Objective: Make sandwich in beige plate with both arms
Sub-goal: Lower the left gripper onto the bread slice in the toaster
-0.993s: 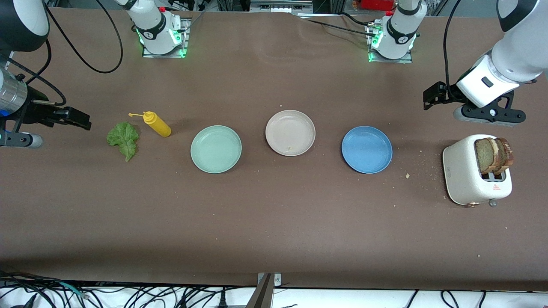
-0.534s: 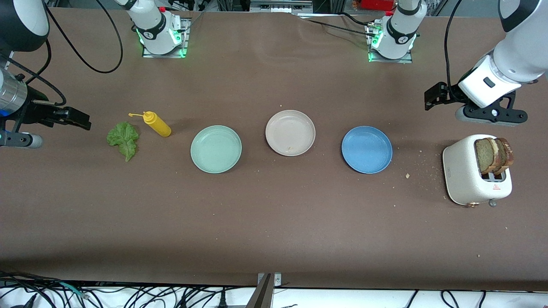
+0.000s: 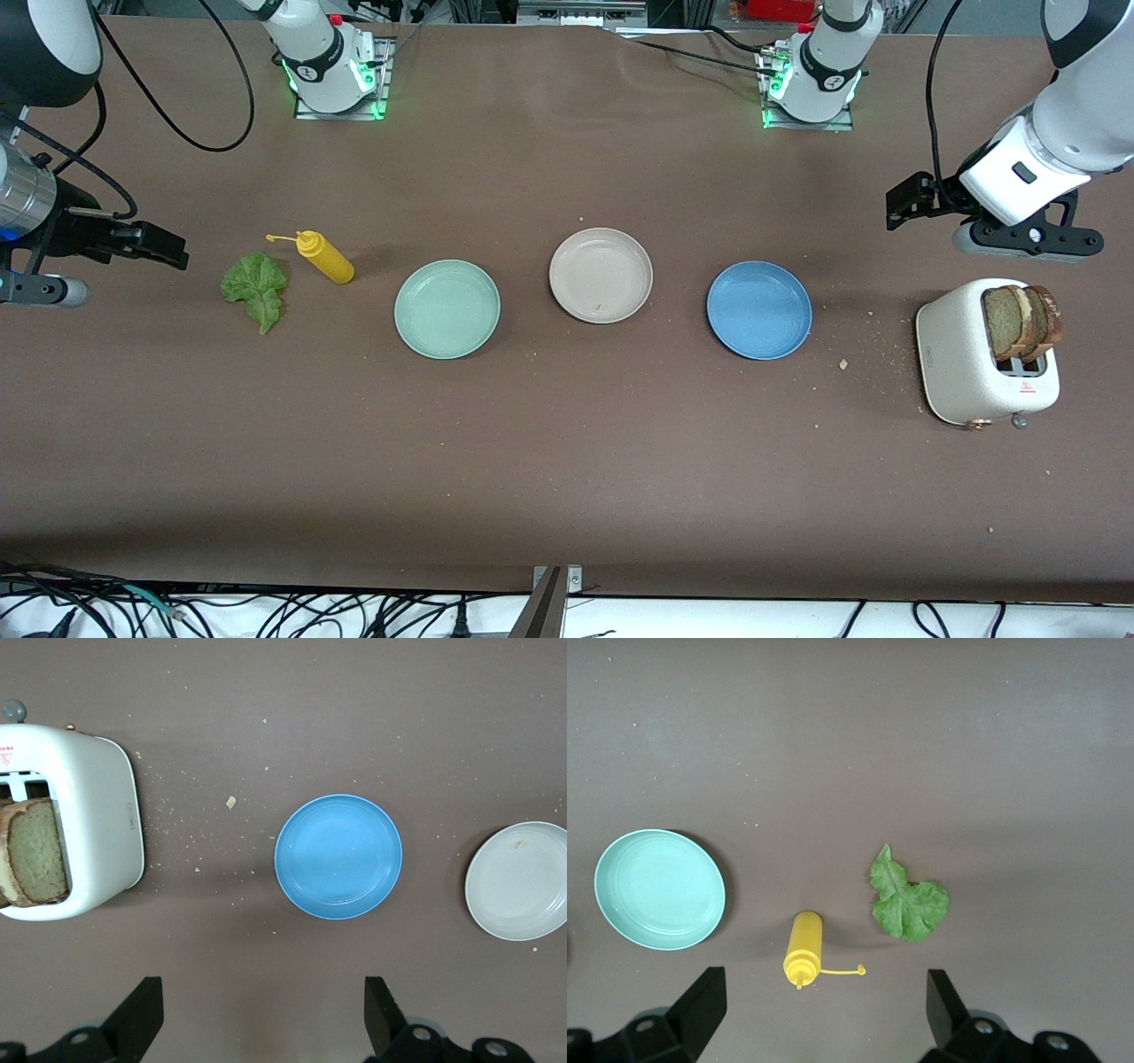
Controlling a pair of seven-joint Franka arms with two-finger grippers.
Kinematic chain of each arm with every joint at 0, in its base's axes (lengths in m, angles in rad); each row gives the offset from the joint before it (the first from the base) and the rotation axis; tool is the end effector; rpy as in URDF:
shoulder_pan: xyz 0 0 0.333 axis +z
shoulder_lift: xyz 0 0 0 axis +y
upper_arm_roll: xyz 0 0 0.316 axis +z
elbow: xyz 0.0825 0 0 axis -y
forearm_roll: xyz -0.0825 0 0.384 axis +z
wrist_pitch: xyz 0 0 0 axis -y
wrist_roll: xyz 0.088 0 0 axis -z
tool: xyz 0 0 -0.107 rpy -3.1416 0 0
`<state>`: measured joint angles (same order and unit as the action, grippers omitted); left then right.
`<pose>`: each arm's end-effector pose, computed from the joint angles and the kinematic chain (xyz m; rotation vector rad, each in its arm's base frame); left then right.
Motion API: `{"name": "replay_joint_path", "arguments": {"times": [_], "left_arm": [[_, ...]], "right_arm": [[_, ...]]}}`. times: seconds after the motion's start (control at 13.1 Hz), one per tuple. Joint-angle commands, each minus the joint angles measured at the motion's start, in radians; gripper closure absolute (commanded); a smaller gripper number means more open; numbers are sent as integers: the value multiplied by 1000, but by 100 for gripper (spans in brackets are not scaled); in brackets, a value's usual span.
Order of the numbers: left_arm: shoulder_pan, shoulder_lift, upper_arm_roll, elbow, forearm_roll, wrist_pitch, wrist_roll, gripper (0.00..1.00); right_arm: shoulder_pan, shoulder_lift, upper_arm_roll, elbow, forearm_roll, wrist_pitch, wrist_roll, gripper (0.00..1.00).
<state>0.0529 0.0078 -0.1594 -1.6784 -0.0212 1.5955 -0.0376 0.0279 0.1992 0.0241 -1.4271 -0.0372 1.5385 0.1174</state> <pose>0.5505 -0.0608 0.5716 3.1207 -0.1053 -0.1437 0.6091 0.0262 0.5733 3.0974 -0.1011 -0.1313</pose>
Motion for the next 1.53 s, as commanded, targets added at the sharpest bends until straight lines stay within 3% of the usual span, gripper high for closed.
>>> {"name": "replay_joint_path", "arguments": {"times": [0.0,0.46,0.99,1.45], "left_arm": [[68,21,-6,14,21,0,42,0],[206,110,-6,-3,113,162,307,0],[314,127,-8,-256,136,553,404,0],[352,132,-9,-342,136,669,407,0]], "right_arm": [[-3,-7,2,-10,-17,-3,11,1],[-10,-7,2,-10,-17,-3,11,0],[-10,-7,2,-10,-17,-1,11,0],[-13,-6,2,-10,-17,0,10,0]]}}
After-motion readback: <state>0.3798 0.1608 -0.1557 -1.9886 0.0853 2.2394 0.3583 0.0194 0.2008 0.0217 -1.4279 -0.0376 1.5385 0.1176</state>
